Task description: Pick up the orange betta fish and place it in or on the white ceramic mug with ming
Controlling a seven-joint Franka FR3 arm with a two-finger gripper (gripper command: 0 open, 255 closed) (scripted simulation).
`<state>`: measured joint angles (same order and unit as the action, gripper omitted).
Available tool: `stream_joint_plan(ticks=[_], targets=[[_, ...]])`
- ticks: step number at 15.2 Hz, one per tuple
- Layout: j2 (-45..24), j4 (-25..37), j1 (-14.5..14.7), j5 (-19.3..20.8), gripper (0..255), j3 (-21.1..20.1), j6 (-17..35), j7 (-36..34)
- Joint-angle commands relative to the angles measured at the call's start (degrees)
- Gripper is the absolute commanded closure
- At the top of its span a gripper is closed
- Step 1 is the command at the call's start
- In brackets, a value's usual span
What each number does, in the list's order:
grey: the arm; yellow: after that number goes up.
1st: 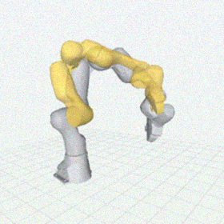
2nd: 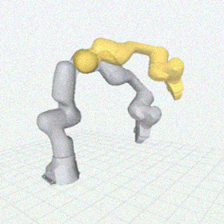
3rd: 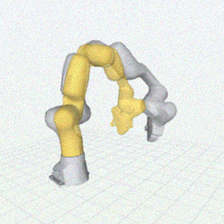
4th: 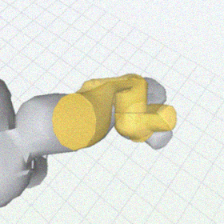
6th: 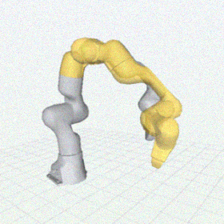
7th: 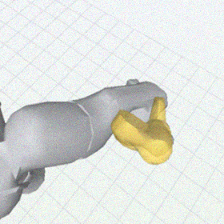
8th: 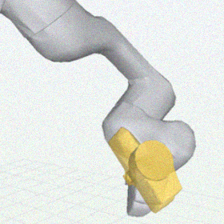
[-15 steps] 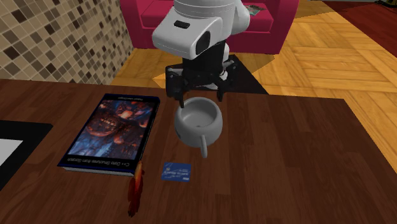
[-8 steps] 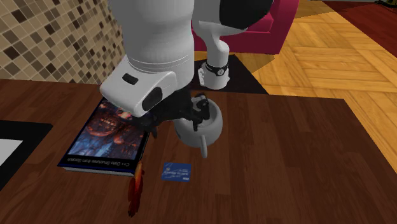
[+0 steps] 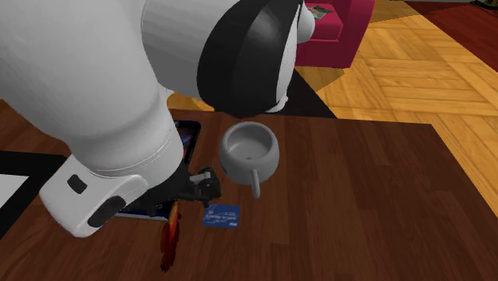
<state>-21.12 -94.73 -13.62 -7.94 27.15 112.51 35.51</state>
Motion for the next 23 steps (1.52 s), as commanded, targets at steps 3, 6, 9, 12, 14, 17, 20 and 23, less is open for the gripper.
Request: stream_joint_plan(ticks=[3, 6, 9, 12, 14, 17, 20, 23], targets=[[-8.6, 9.8, -3.9, -3.2, 0, -0.6, -2.1, 2.1], [-9.2, 8.4, -4.0, -3.5, 0, -0.8, -0.1, 2.3], [-9.9, 7.0, -4.0, -3.8, 0, -1.0, 1.8, 2.6], [-10.3, 6.4, -4.1, -4.0, 0, -1.1, 2.8, 2.7], [-10.3, 6.4, -4.1, -4.0, 0, -1.1, 2.8, 2.7], [-10.3, 6.4, -4.1, -4.0, 0, -1.1, 2.8, 2.7], [-10.3, 6.4, -4.1, -4.0, 255, -1.1, 2.8, 2.7], [-10.3, 6.4, -4.1, -4.0, 255, -1.1, 2.8, 2.7]])
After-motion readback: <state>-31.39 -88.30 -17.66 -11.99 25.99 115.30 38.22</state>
